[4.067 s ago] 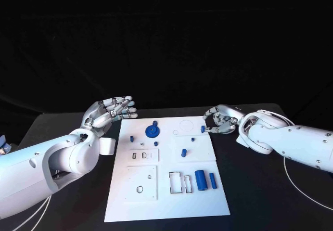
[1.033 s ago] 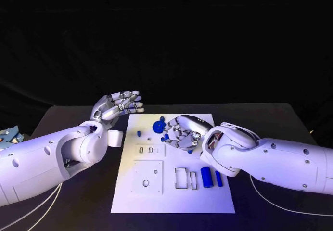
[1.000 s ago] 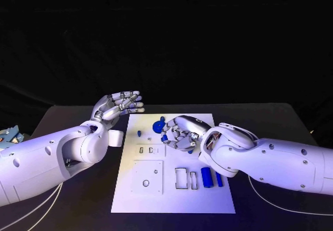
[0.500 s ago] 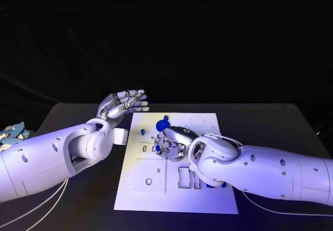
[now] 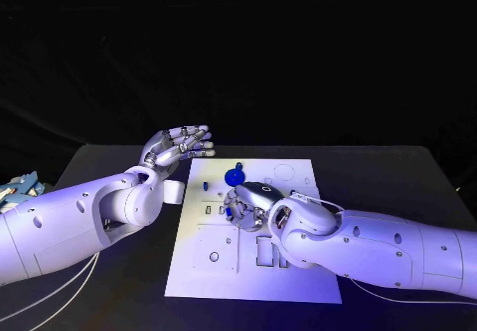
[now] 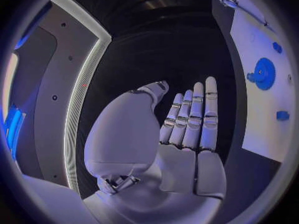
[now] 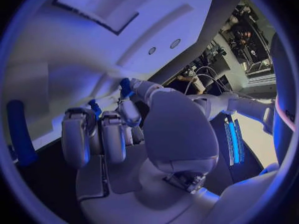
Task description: Assemble the parts on the task board
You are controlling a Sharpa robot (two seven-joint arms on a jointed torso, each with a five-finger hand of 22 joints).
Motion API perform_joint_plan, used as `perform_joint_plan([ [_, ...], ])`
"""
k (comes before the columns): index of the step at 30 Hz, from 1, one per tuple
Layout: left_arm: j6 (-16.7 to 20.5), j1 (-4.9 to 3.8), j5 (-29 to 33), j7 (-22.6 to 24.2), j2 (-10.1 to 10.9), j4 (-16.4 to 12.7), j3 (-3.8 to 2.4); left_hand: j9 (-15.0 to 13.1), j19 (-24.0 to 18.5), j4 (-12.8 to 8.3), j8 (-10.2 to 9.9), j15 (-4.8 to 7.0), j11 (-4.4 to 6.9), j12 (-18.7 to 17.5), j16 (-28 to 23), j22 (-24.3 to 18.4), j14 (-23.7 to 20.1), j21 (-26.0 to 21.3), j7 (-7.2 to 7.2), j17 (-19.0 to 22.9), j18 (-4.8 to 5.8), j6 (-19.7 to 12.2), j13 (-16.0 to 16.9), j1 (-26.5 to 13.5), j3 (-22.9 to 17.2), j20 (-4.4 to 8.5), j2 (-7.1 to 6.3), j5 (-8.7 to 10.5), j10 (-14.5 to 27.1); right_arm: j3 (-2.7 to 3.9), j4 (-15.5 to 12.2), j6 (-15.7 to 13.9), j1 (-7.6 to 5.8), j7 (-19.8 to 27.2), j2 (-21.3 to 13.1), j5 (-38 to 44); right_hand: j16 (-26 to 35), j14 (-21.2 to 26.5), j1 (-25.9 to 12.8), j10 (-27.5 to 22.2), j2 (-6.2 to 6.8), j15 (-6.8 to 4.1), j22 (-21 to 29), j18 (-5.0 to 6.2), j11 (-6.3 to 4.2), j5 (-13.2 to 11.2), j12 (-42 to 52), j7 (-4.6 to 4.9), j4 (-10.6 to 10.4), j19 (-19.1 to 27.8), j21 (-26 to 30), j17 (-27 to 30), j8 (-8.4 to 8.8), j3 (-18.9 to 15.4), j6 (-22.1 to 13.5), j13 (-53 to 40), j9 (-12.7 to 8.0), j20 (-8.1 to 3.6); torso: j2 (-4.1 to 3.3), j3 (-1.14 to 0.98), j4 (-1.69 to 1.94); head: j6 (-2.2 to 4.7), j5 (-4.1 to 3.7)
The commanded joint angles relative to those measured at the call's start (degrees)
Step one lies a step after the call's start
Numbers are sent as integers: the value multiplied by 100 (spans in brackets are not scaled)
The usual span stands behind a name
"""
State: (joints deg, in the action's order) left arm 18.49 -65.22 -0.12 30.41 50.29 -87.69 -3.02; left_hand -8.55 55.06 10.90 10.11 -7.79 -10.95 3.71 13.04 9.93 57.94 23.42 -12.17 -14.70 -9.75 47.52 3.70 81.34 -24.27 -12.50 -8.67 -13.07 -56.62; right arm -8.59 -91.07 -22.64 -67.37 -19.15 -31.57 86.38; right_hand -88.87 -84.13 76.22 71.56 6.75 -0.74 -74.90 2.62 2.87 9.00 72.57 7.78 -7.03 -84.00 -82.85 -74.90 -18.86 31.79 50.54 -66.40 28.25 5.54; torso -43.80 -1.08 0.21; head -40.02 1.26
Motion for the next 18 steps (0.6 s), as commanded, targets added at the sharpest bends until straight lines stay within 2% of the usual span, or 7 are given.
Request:
perform_joint_plan([
  [1,-124,-6,17,16,-4,-7,-4,9,-31,-43,-29,-2,-16,-11,-15,6,-40,34,-230,-6,-41,-54,-6,-52,-5,-11,-10,39,41,-4,16,-146,17,-165,18,335,12,-502,-68,38,6,-16,-1004,-61,10,18,22,-25,-5,-98,6,-1161,-222,7,78,-7,179,-18,-1,-4,2,-7,5],
  [8,-130,-6,17,8,-3,-5,-4,9,-31,-43,-29,-2,-16,-11,-15,6,-40,34,-230,-6,-41,-54,-6,-52,-5,-11,-10,39,41,-4,56,-297,30,-185,58,420,14,-501,-76,46,14,-17,-1007,-63,8,18,28,-28,-3,-101,2,-1156,-228,4,80,-16,181,-19,2,4,0,-17,36],
  [11,-134,-6,17,4,-2,-6,-4,13,-33,-45,-35,-3,-17,-11,-17,6,-41,36,-232,-9,-41,-73,-7,-56,-6,-11,-10,39,44,-3,125,-289,37,-181,99,426,14,-501,-76,55,16,-17,-1015,-65,7,20,36,-29,-2,-109,-8,-1157,-229,5,81,-26,182,-20,1,8,6,-19,13],
  [18,-125,-6,17,15,-6,-8,-4,13,-33,-45,-35,-3,-17,-11,-17,6,-41,36,-232,-9,-41,-73,-7,-56,-6,-11,-10,39,44,-3,264,-187,57,-136,174,390,16,-499,-80,60,21,-19,-1011,-64,6,19,39,-30,0,-106,-3,-1150,-233,4,83,-30,183,-21,0,6,10,-25,19],
])
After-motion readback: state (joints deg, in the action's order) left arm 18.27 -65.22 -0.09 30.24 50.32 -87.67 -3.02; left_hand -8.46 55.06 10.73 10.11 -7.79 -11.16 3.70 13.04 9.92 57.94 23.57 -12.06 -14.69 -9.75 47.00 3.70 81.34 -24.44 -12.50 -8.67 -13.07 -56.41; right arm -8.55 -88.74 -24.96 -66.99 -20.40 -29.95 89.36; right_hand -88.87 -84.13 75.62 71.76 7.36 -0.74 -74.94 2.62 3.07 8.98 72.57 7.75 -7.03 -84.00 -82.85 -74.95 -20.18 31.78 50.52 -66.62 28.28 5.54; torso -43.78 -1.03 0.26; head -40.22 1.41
